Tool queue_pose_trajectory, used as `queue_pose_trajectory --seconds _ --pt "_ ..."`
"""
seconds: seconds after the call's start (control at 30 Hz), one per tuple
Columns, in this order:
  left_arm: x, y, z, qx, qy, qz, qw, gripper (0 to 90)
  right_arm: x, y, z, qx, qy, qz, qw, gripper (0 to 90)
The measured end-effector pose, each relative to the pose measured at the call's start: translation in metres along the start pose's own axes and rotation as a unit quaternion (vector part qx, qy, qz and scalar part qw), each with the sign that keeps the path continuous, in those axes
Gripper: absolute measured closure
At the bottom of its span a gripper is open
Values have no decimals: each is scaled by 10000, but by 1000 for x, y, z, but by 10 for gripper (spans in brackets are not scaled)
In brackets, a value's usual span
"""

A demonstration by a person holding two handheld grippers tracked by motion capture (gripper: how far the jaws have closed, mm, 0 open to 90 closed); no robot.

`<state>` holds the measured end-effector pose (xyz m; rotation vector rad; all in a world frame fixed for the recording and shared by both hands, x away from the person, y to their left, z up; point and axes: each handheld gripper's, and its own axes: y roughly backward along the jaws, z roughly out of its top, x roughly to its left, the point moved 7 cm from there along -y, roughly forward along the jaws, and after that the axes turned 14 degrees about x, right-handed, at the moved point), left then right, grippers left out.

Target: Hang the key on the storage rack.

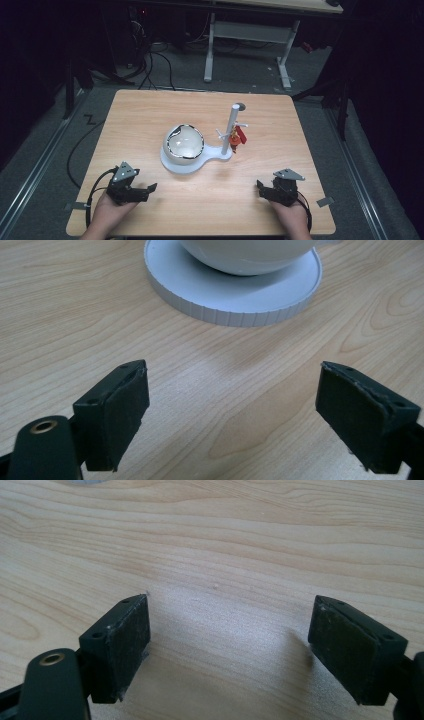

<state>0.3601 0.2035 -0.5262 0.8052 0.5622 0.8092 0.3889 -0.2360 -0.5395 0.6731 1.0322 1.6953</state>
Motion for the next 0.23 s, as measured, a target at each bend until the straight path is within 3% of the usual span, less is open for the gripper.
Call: queue_pose_trajectory --seconds 0.17,0.23 --pt "-2 -1 2 -1 -30 -13 10000 147 -2 3 -1 -59 66 49 9999 170" --pt "-3 -3 2 8 -49 -36 10000 147 0 5 -3 -74 -21 131 9999 170"
